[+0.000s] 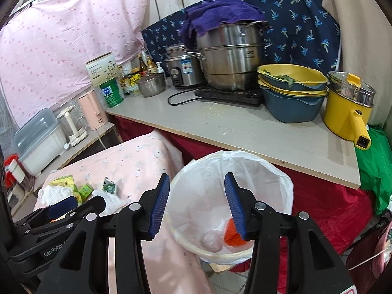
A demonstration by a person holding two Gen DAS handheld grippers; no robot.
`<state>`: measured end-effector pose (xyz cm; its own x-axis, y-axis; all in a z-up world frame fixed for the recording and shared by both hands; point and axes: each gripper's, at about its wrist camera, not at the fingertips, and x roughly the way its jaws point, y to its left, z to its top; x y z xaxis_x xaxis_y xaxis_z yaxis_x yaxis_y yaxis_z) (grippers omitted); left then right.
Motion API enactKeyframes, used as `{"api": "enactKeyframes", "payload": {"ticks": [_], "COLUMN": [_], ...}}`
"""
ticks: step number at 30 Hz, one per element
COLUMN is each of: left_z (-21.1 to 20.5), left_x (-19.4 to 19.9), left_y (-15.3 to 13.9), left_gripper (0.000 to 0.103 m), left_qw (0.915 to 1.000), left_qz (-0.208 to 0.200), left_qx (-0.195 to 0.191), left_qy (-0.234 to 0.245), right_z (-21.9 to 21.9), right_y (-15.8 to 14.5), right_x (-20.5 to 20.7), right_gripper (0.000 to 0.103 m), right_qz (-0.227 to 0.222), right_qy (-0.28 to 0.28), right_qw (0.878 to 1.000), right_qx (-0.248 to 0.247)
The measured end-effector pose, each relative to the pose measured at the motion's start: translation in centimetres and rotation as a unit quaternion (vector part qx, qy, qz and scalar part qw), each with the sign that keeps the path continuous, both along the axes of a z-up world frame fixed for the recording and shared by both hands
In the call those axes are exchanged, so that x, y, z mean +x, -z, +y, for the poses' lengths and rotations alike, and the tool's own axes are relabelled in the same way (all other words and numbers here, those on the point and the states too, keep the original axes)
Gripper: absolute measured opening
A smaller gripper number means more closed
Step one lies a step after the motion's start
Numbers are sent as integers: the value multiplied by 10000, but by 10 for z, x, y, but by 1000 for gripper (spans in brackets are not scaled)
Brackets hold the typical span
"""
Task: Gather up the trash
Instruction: 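Move both open grippers back over the table trash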
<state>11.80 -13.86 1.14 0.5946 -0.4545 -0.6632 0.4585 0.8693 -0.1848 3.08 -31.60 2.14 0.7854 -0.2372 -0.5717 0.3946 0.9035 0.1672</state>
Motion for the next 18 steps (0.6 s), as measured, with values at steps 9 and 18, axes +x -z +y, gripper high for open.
{"api": "enactKeyframes", "payload": {"ticks": [9, 18], "left_z": [72, 141], "left_x": [1, 6], "left_y": [-6, -5], "left_gripper": [77, 78], "left_qw": [9980, 9928], "left_qz": [-133, -167], "left_qx": [60, 112], "left_qy": [-612, -1178], "right_z": [56, 118], "right_y": [1, 10], "right_x": [18, 43], "right_gripper": [46, 46], "right_qz": [100, 271], "right_qy": [-530, -1094], "right_qw": [9985, 9936], "right_qx": [-23, -5]}}
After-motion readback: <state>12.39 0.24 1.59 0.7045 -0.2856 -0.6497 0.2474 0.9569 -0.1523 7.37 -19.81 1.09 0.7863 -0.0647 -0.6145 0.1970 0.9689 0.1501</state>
